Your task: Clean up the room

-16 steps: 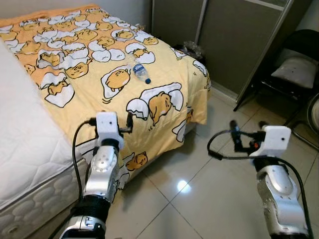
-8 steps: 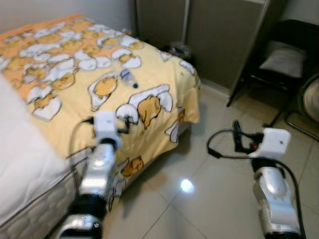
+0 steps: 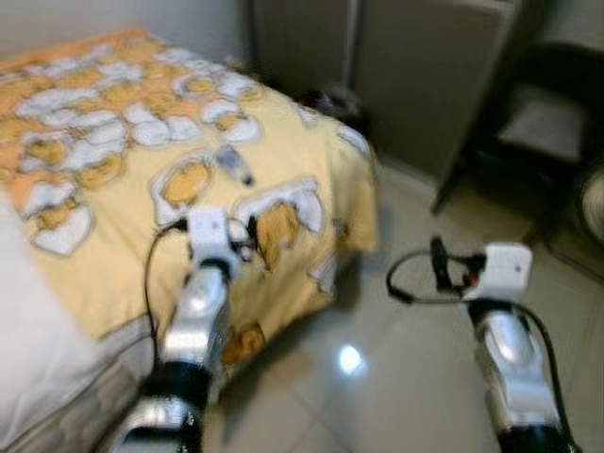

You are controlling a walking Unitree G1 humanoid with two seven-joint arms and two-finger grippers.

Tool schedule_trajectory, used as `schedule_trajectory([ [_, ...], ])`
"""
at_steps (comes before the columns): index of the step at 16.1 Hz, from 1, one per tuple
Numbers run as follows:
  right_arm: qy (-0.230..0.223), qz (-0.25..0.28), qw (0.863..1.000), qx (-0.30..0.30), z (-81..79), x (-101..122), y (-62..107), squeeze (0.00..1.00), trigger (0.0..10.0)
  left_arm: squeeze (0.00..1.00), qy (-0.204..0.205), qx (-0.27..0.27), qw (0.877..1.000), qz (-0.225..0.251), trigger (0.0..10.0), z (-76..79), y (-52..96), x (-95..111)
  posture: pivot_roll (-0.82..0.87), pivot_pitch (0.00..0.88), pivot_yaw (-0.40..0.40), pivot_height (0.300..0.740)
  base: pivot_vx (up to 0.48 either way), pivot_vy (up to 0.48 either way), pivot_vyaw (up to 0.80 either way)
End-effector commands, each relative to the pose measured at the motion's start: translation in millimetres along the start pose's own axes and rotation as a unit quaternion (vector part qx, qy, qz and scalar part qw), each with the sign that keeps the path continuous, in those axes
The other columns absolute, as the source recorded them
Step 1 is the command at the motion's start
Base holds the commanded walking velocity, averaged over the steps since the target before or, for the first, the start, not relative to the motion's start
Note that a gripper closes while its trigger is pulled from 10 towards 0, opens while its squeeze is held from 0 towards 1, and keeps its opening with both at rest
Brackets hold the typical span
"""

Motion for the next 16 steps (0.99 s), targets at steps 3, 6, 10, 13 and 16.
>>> schedule_trajectory([
  [3, -0.011, 0.012, 0.999, 0.042, -21.4, 7, -12.0, 0.00, 10.0, 0.00, -0.003, 0.027, 1.000, 0.007, 10.0, -17.8, -0.2, 4, -0.03, 0.000, -0.027, 0.740, 0.425, 0.000, 0.57],
  [6, -0.014, 0.014, 0.998, 0.056, -26.0, 6, -15.4, 0.00, 10.0, 0.00, -0.011, 0.018, 1.000, 0.004, 10.0, -18.2, 0.6, 2, -0.02, 0.000, -0.027, 0.740, 0.424, 0.000, 0.56],
  [10, -0.024, 0.007, 0.999, 0.045, -26.1, 1, -15.5, 0.00, 10.0, 0.00, -0.060, -0.039, 0.997, 0.026, 10.0, -1.1, 2.3, 8, -0.02, 0.000, -0.021, 0.740, 0.411, -0.130, 0.42],
  [13, -0.020, 0.005, 0.999, 0.050, -28.8, -1, -15.1, 0.00, 10.0, 0.00, -0.068, -0.060, 0.995, 0.029, 10.0, 4.8, 4.2, 7, -0.02, 0.000, -0.017, 0.740, 0.353, -0.320, 0.00],
  [16, -0.018, 0.006, 0.998, 0.057, -30.6, -1, -14.5, 0.00, 10.0, 0.00, -0.076, -0.059, 0.995, 0.028, 10.0, 4.1, 4.2, 7, -0.02, 0.000, -0.020, 0.740, 0.304, -0.368, 0.00],
])
Point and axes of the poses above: a point about 5 cm out from each wrist's last joint towards the gripper, its own y axis pointing back from the gripper into the wrist, its own x axis along the axis of the wrist's last joint, z = x × y, the point moved 1 cm from there along -y, pointing out of the wrist towards the gripper, and after that the axes turned 4 degrees about y, right-handed, at the moved point
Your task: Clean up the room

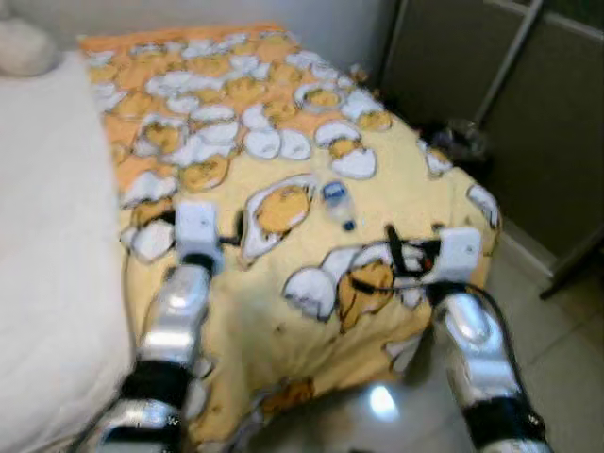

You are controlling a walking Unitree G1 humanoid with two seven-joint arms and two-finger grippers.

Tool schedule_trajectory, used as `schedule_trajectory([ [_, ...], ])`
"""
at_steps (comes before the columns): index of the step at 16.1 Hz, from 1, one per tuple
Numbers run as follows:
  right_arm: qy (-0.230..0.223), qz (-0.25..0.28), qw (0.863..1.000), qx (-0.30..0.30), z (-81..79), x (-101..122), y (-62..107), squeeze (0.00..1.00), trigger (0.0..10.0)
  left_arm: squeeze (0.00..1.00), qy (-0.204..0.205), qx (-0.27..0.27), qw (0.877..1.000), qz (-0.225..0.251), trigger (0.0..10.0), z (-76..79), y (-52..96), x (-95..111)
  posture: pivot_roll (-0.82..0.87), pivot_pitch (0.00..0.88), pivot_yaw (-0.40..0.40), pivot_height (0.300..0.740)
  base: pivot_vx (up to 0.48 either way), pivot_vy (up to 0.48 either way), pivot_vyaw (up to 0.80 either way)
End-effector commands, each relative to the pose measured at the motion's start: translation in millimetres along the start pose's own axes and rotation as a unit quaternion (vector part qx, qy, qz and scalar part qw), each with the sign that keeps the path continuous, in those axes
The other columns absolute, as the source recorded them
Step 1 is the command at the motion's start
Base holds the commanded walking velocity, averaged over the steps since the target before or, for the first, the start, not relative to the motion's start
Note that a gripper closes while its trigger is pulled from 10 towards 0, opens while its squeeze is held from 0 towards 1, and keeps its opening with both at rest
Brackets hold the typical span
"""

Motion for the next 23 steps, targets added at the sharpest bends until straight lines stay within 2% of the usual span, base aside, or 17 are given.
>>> schedule_trajectory([
  [1, 0.003, 0.009, 1.000, 0.005, -2.7, 3, -2.1, 0.00, 10.0, 0.00, -0.019, 0.001, 1.000, 0.006, 10.0, -5.1, -1.2, 5, -0.01, 0.000, -0.023, 0.740, 0.285, -0.382, 0.00],
  [5, 0.004, 0.009, 1.000, 0.021, -7.8, 3, -4.9, 0.00, 10.0, 0.00, -0.022, 0.007, 1.000, 0.004, 10.0, -9.7, 0.6, 3, 0.00, 0.000, -0.033, 0.740, 0.284, -0.383, 0.00],
  [11, -0.001, 0.010, 1.000, 0.026, -12.0, 3, -6.9, 0.00, 10.0, 0.00, -0.027, -0.002, 1.000, 0.015, 10.0, -8.5, 4.3, 6, 0.02, 0.000, -0.034, 0.740, 0.184, -0.400, 0.64],
  [14, 0.007, 0.006, 0.999, 0.033, -14.3, 2, -7.9, 0.00, 10.0, 0.00, -0.018, 0.013, 1.000, 0.012, 10.0, -13.6, 5.0, 5, 0.02, 0.000, -0.031, 0.740, 0.106, -0.404, 0.56],
  [16, 0.008, 0.002, 1.000, 0.025, -10.9, 1, -8.7, 0.00, 10.0, 0.00, -0.029, 0.027, 0.999, 0.004, 10.0, -14.0, 2.7, 3, 0.01, 0.000, -0.029, 0.740, 0.000, 0.000, 0.53],
  [19, 0.008, -0.005, 1.000, 0.017, -9.4, -1, -9.5, 0.00, 10.0, 0.00, -0.030, 0.017, 0.999, -0.007, 10.0, -12.8, 2.2, 1, 0.01, 0.000, -0.030, 0.740, 0.000, 0.000, 0.29],
  [23, 0.001, -0.003, 1.000, 0.023, -16.8, -1, -8.5, 0.00, 10.0, 0.00, -0.021, 0.010, 1.000, 0.015, 10.0, -12.3, 2.3, 9, 0.02, 0.000, -0.038, 0.740, 0.480, 0.000, 0.00],
])
Point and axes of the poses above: a point about 5 cm out from each wrist's last joint towards the gripper, its own y axis pointing back from the gripper into the wrist, its own x axis along the axis of the wrist's last joint, z = x × y, the point moved 1 cm from there along -y, pointing out of the wrist towards the gripper, and after that the axes turned 4 degrees about y, right-handed, at the moved point
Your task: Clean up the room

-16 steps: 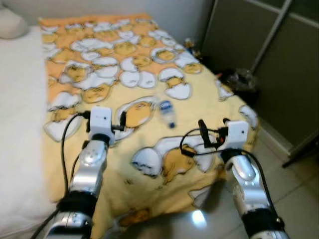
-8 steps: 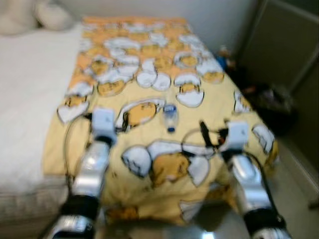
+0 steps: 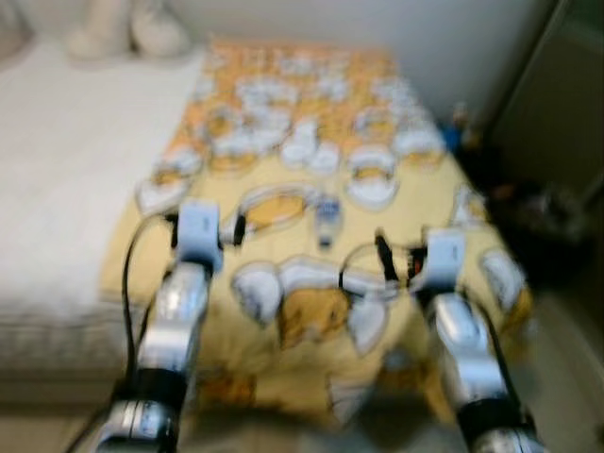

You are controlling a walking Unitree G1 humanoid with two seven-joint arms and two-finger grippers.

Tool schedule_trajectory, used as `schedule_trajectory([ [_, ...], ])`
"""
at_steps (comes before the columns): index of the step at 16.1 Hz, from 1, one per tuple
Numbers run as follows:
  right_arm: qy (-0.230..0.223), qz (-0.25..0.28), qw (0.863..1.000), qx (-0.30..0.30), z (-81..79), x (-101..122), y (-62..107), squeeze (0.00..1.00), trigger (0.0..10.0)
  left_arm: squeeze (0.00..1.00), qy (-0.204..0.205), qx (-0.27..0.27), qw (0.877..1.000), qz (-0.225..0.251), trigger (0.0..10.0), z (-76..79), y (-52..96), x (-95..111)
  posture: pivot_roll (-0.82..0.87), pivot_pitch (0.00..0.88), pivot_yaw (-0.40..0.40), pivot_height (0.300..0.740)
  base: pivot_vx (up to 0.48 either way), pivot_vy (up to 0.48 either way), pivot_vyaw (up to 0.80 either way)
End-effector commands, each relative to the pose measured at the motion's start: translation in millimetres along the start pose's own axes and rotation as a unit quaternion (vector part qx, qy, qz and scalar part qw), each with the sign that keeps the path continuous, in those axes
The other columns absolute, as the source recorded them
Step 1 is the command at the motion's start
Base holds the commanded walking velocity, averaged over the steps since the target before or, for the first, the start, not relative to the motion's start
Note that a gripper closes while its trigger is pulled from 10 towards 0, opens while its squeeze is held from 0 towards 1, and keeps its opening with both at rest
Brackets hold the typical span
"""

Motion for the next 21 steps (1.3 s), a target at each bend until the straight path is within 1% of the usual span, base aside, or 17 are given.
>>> schedule_trajectory([
  [1, -0.001, 0.010, 1.000, -0.007, 4.4, 6, -2.9, 0.00, 10.0, 0.00, 0.006, -0.008, 1.000, 0.016, 10.0, 4.5, -1.3, 7, 0.02, 0.000, -0.038, 0.740, 0.480, 0.000, 0.00],
  [3, -0.004, 0.010, 1.000, -0.012, 8.0, 6, -4.9, 0.00, 10.0, 0.00, 0.008, -0.001, 1.000, 0.010, 10.0, 0.6, 0.5, 4, 0.03, 0.000, -0.039, 0.740, 0.480, 0.000, 0.00],
  [6, -0.004, 0.009, 1.000, -0.010, 6.1, 6, -7.0, 0.00, 10.0, 0.00, 0.006, -0.001, 1.000, 0.014, 10.0, -0.3, -0.2, 6, 0.04, 0.000, -0.044, 0.740, 0.480, 0.000, 0.00],
  [7, -0.004, 0.009, 1.000, -0.009, 4.9, 7, -7.8, 0.00, 10.0, 0.00, 0.011, 0.002, 1.000, 0.016, 10.0, -1.7, 0.3, 7, 0.04, 0.000, -0.045, 0.740, 0.435, 0.000, 0.00],
  [8, -0.008, 0.009, 1.000, -0.006, 2.8, 7, -8.8, 0.00, 10.0, 0.00, 0.021, 0.004, 1.000, 0.019, 10.0, -3.2, 1.7, 8, 0.04, 0.000, -0.046, 0.740, 0.000, 0.454, 0.00],
  [10, -0.014, 0.009, 1.000, -0.003, 0.9, 8, -10.8, 0.00, 10.0, 0.00, 0.021, 0.005, 1.000, 0.019, 10.0, -4.3, 3.4, 8, 0.05, 0.000, -0.050, 0.740, 0.000, 0.480, 0.00],
  [11, -0.018, 0.007, 1.000, -0.001, -0.5, 9, -14.0, 0.00, 10.0, 0.00, 0.013, 0.003, 1.000, 0.017, 10.0, -5.3, 5.0, 7, 0.06, 0.000, -0.051, 0.740, 0.000, 0.480, 0.00],
  [12, -0.024, 0.007, 1.000, 0.001, -2.3, 11, -19.4, 0.00, 10.0, 0.00, 0.005, 0.007, 1.000, 0.020, 10.0, -9.6, 7.8, 8, 0.08, 0.000, -0.046, 0.740, 0.000, 0.000, 0.00],
  [13, -0.024, 0.007, 1.000, 0.001, -3.0, 12, -20.5, 0.00, 10.0, 0.00, 0.004, 0.007, 1.000, 0.020, 10.0, -11.0, 8.8, 8, 0.09, 0.000, -0.044, 0.740, 0.000, 0.000, 0.00],
  [15, -0.046, 0.004, 0.999, -0.005, -4.4, 15, -28.6, 0.00, 10.0, 0.00, -0.006, 0.013, 1.000, 0.015, 10.0, -18.4, 13.1, 8, 0.11, 0.000, -0.035, 0.740, 0.000, 0.000, 0.00],
  [17, -0.057, 0.000, 0.998, -0.005, -11.0, 17, -36.0, 0.00, 10.0, 0.00, -0.023, 0.013, 1.000, 0.013, 10.0, -27.8, 21.9, 10, 0.16, 0.000, -0.017, 0.740, 0.000, 0.000, 0.00],
  [19, -0.071, -0.015, 0.997, -0.002, -18.5, 16, -44.2, 0.00, 10.0, 0.00, -0.049, 0.011, 0.999, 0.012, 10.0, -36.6, 31.9, 13, 0.19, 0.006, -0.007, 0.740, 0.000, 0.000, 0.00],
  [20, -0.074, -0.022, 0.997, 0.001, -23.8, 14, -46.4, 0.00, 10.0, 0.00, -0.058, 0.009, 0.998, 0.009, 10.0, -40.5, 38.3, 14, 0.23, 0.038, 0.005, 0.740, 0.000, 0.000, 0.00],
  [21, -0.077, -0.028, 0.997, 0.004, -27.1, 14, -47.9, 0.00, 10.0, 0.00, -0.063, 0.010, 0.998, 0.007, 10.0, -42.7, 42.1, 14, 0.23, 0.042, 0.005, 0.740, 0.000, 0.000, 0.00],
])
Point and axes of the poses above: a point about 5 cm out from each wrist's last joint towards the gripper, its own y axis pointing back from the gripper into the wrist, its own x axis along the axis of the wrist's last joint, z = x × y, the point moved 1 cm from there along -y, pointing out of the wrist towards the gripper, and after that the axes turned 4 degrees about y, right-handed, at the moved point
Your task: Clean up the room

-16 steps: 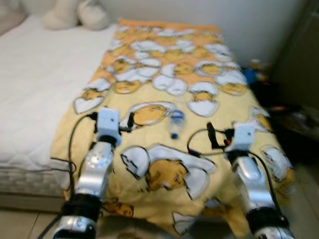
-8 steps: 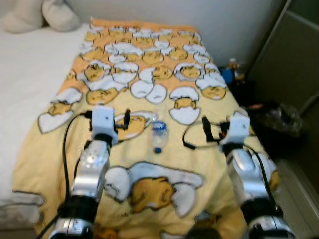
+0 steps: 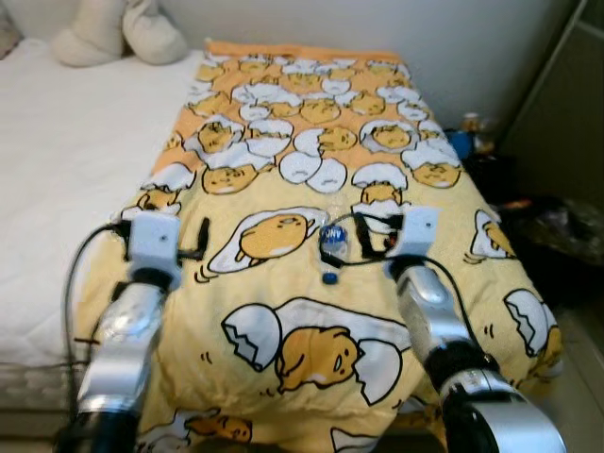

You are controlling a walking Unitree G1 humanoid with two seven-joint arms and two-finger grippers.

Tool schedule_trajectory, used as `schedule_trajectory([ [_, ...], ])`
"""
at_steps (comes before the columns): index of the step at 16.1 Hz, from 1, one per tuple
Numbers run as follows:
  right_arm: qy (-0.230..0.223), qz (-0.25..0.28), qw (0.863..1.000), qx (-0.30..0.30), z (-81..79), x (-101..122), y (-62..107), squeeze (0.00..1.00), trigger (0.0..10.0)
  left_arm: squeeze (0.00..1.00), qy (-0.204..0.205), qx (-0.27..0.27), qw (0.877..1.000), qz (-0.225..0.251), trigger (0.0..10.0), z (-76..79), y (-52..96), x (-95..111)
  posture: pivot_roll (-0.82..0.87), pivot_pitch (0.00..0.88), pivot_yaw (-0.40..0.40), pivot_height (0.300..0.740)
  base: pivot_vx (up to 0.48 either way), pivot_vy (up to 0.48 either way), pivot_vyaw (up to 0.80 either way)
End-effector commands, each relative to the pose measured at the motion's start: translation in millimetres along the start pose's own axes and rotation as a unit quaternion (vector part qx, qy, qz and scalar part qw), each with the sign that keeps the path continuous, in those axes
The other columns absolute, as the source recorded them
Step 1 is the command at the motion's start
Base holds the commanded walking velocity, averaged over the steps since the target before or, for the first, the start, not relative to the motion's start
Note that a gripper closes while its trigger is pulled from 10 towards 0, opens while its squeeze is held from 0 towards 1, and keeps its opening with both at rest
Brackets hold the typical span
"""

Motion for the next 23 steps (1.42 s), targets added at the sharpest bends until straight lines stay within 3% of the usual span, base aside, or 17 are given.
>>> schedule_trajectory([
  [1, -0.006, 0.002, 1.000, -0.003, -2.5, 2, -2.7, 0.00, 10.0, 0.00, -0.011, -0.008, 1.000, -0.002, 10.0, -0.5, 3.2, 3, 0.25, 0.061, 0.008, 0.740, 0.000, 0.000, 0.00],
  [5, -0.008, -0.031, 0.999, 0.011, -21.6, 2, -12.7, 0.00, 10.0, 0.00, -0.040, 0.013, 0.999, -0.033, 10.0, -18.4, 44.8, 1, 0.33, 0.173, -0.012, 0.740, 0.000, 0.000, 0.00],
  [7, -0.009, -0.055, 0.998, -0.010, -20.5, -3, -12.6, 0.00, 10.0, 0.00, -0.046, 0.023, 0.998, -0.044, 10.0, -24.3, 55.0, 1, 0.35, 0.196, -0.019, 0.740, 0.000, 0.000, 0.00],
  [10, -0.069, -0.101, 0.992, -0.033, -25.9, -14, -11.8, 0.00, 10.0, 0.00, -0.055, 0.031, 0.997, -0.052, 10.0, -30.7, 63.5, 8, 0.39, 0.232, -0.009, 0.740, 0.000, 0.000, 0.00],
  [12, -0.132, -0.121, 0.983, -0.036, -37.8, -16, -13.3, 0.00, 10.0, 0.00, -0.068, 0.029, 0.996, -0.053, 10.0, -39.1, 70.0, 17, 0.43, 0.257, 0.019, 0.740, 0.000, 0.000, 0.00],
  [13, -0.139, -0.124, 0.982, -0.035, -39.5, -16, -13.5, 0.00, 10.0, 0.00, -0.068, 0.026, 0.996, -0.053, 10.0, -39.3, 71.2, 18, 0.43, 0.257, 0.019, 0.740, 0.000, 0.000, 0.00],
  [14, -0.171, -0.137, 0.975, -0.024, -46.4, -18, -13.5, 0.00, 0.0, 0.00, -0.076, -0.019, 0.996, -0.049, 10.0, -27.9, 78.3, 22, 0.44, 0.256, 0.024, 0.740, 0.000, 0.000, 0.00],
  [19, -0.214, -0.153, 0.965, -0.023, -44.9, -21, -13.0, 0.00, 0.0, 0.00, -0.068, -0.036, 0.996, -0.053, 10.0, -14.1, 77.6, 21, 0.41, 0.237, 0.012, 0.740, 0.000, 0.000, 0.00],
  [23, -0.186, -0.128, 0.974, -0.012, -42.8, -10, -17.6, 0.00, 0.0, 0.00, -0.065, -0.046, 0.996, -0.045, 10.0, -10.0, 66.2, 21, 0.39, 0.217, 0.019, 0.740, 0.000, 0.000, 0.00],
])
Point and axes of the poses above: a point about 5 cm out from each wrist's last joint towards the gripper, its own y axis pointing back from the gripper into the wrist, its own x axis along the axis of the wrist's last joint, z = x × y, the point moved 1 cm from there along -y, pointing out of the wrist towards the gripper, and after that the axes turned 4 degrees about y, right-handed, at the moved point
